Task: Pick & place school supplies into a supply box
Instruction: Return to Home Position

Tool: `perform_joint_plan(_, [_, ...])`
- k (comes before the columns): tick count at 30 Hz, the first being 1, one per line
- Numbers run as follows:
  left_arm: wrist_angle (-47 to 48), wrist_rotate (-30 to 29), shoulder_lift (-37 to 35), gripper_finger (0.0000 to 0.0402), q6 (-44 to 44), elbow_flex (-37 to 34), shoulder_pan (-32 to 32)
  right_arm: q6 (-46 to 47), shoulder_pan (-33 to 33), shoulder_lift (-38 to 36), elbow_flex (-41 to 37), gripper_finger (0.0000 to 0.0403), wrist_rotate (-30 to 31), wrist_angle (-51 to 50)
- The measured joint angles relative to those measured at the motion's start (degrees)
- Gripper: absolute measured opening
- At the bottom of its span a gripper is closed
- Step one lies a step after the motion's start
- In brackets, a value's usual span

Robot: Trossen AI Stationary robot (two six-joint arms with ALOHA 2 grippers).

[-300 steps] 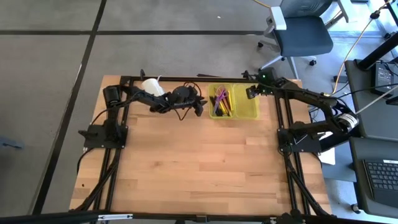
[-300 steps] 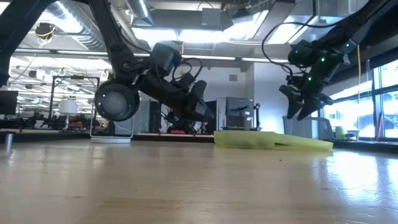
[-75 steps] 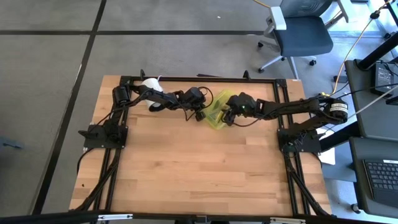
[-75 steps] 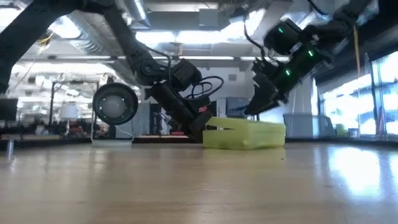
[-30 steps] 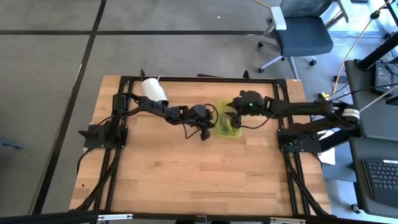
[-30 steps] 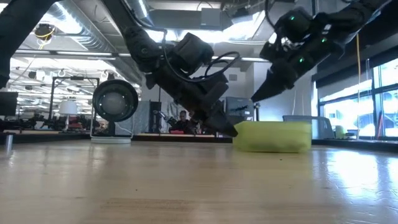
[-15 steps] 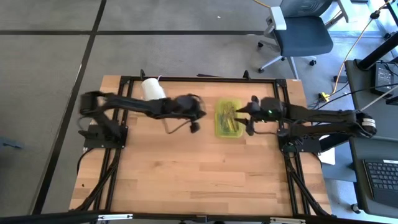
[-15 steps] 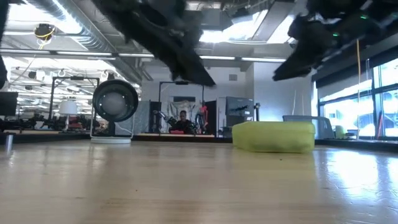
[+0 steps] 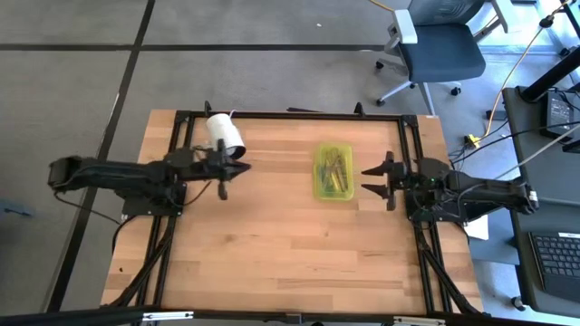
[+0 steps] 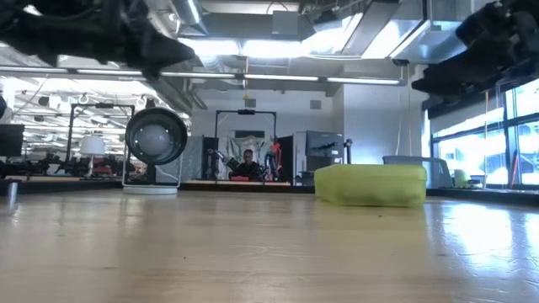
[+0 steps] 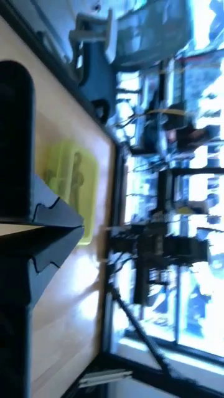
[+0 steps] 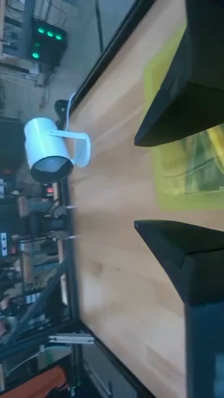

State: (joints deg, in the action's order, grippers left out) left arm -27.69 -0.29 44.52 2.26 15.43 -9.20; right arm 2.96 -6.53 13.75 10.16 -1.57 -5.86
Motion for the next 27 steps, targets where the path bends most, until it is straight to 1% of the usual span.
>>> perform_joint_plan(2, [0.28,-1.27,-5.47,0.0005,0.11,-2.59,-0.05,0.77,0.00,-3.36,-1.33,0.0208,-0.01,-1.08])
perform_joint_plan(7, [5.21,-2.83,-17.18,0.0004,-0.92,-6.61,-0.05,0.97,0.00,-9.62,-2.63,0.0208,0.22,-3.84])
perform_joint_plan(11, [12.46,-5.40,-25.06,0.0001,-0.07,-7.77,-0.05,-0.46,-0.02,-13.33,-4.11,0.0208,0.34,-4.30])
perform_joint_plan(13, [15.51,-6.00,-27.85,0.0001,0.01,-7.77,-0.05,-0.36,-0.04,-13.68,-4.93,0.0208,0.40,-4.86])
perform_joint_plan(19, [20.17,-7.00,-34.21,0.0002,-1.17,-7.77,-0.05,1.01,-0.04,-13.72,-4.97,0.0208,0.43,-7.42])
perform_joint_plan(23, [25.79,-11.48,-38.53,0.0001,0.38,-7.79,-0.05,-0.28,-0.03,-13.72,-4.97,0.0208,1.85,-7.97])
perform_joint_plan(27, [30.41,-11.71,-41.88,0.0005,1.36,-7.86,-0.05,-0.75,-0.04,-13.69,-5.63,0.0208,1.95,-6.00])
